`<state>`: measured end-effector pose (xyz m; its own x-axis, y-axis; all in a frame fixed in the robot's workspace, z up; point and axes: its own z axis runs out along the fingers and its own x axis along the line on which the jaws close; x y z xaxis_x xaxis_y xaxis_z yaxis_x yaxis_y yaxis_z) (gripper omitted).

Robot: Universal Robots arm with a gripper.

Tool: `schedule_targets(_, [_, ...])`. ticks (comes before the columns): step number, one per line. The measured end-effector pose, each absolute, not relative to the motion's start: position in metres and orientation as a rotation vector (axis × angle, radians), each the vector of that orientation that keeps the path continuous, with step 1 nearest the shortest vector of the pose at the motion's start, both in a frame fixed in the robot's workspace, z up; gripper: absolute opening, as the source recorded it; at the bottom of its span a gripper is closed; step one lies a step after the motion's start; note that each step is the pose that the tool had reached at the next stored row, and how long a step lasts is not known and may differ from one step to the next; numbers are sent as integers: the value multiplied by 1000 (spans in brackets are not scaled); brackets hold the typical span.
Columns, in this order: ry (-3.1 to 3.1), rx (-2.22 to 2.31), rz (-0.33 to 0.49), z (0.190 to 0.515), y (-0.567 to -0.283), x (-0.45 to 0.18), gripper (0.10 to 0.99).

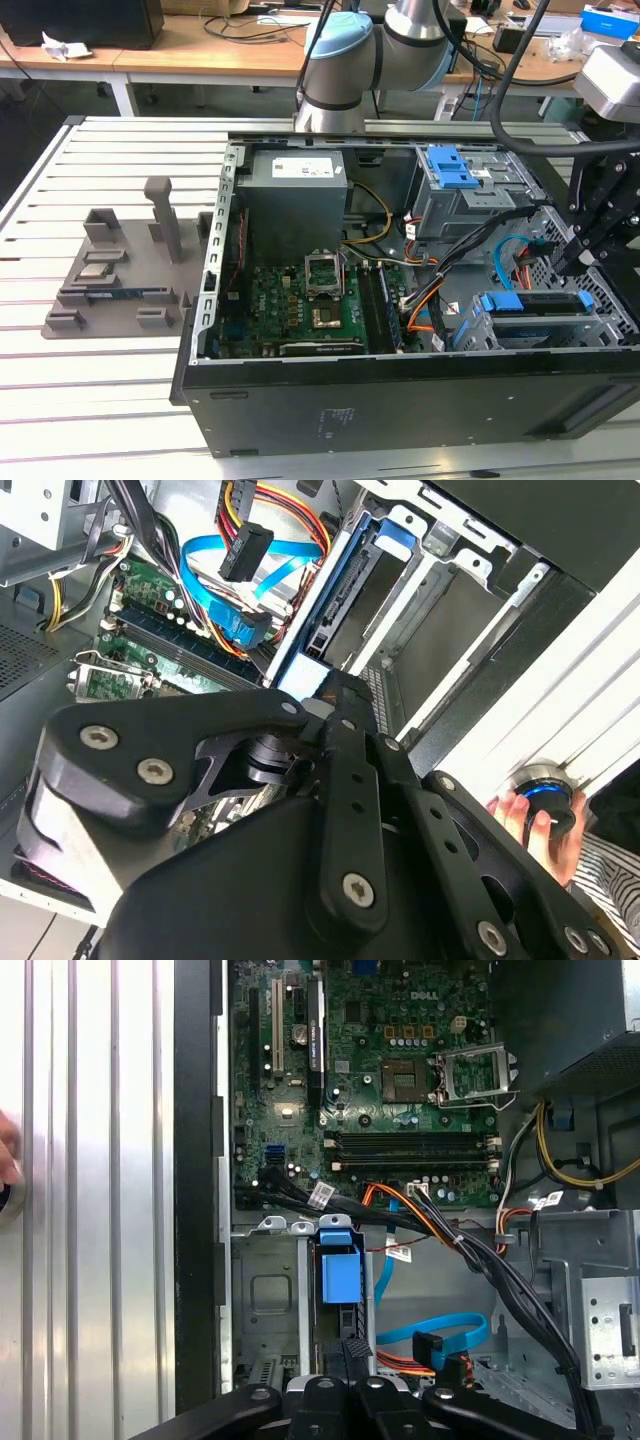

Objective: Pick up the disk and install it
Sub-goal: 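Insert the disk into the insertion slot, then insert the first disk wire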

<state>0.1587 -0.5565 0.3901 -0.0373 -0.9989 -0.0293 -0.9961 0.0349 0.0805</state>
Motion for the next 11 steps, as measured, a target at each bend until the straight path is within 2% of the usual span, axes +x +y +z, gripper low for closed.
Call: schedule_targets(11, [-2234, 2155, -121, 390, -552, 162, 106])
